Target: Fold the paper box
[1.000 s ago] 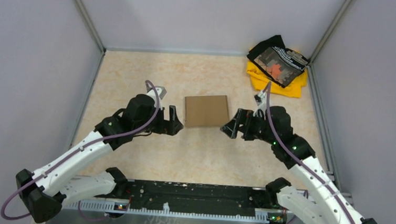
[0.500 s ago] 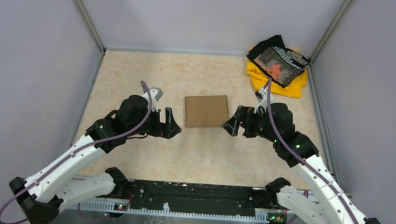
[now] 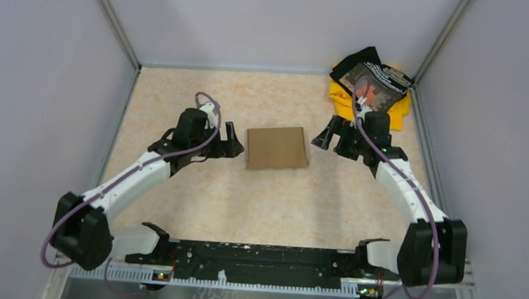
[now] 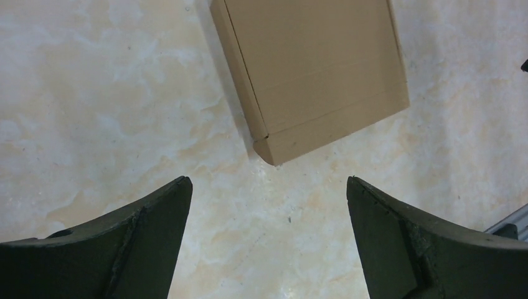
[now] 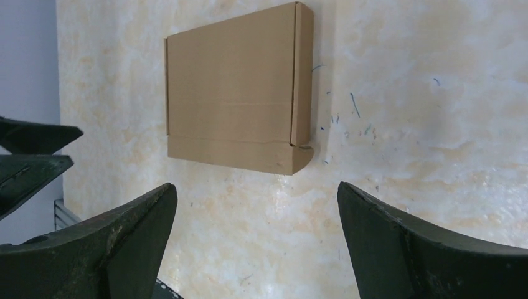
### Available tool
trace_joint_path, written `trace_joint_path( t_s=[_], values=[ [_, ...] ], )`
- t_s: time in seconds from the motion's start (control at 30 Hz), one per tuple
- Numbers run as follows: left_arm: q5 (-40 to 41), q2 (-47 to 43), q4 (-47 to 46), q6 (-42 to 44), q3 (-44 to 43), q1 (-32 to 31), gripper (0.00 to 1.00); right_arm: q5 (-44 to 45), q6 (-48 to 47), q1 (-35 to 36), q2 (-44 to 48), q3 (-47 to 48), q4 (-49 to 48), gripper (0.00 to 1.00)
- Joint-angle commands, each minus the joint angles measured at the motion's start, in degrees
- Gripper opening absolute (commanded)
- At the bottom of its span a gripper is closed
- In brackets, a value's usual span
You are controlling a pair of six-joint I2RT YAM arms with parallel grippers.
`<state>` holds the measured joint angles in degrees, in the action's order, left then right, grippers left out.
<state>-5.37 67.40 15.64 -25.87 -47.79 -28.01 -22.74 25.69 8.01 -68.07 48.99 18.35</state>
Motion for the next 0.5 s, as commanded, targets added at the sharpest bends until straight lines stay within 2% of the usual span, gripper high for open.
trace_joint_path(
  t_s=[0.0,0.17,0.27,0.33,0.47],
  values=[
    [-5.73,7.10,-9.04,4.92,-1.95,1.17,0.99,-9.31,-0.20,0.12,-6.15,0.46,-11.57,0.99],
    [-12.57,13.48,-15.05,0.62,0.18,3.40,0.99,-10.79,0.26,0.09,-9.36,-2.39,-17.40,0.98],
    [-14.76,15.13,-21.50,-2.03,3.25,3.32,0.99,-13.03,2.84,0.12,-10.76,-5.97,-24.40,0.99],
    [-15.27,14.90,-25.46,-3.30,7.15,3.23,0.99,-13.02,4.28,0.16,-11.16,-8.98,-28.99,0.99],
    [-12.75,14.38,-26.01,-2.59,9.19,3.23,0.99,-12.68,5.18,0.16,-13.99,-11.61,-33.43,0.99]
  ],
)
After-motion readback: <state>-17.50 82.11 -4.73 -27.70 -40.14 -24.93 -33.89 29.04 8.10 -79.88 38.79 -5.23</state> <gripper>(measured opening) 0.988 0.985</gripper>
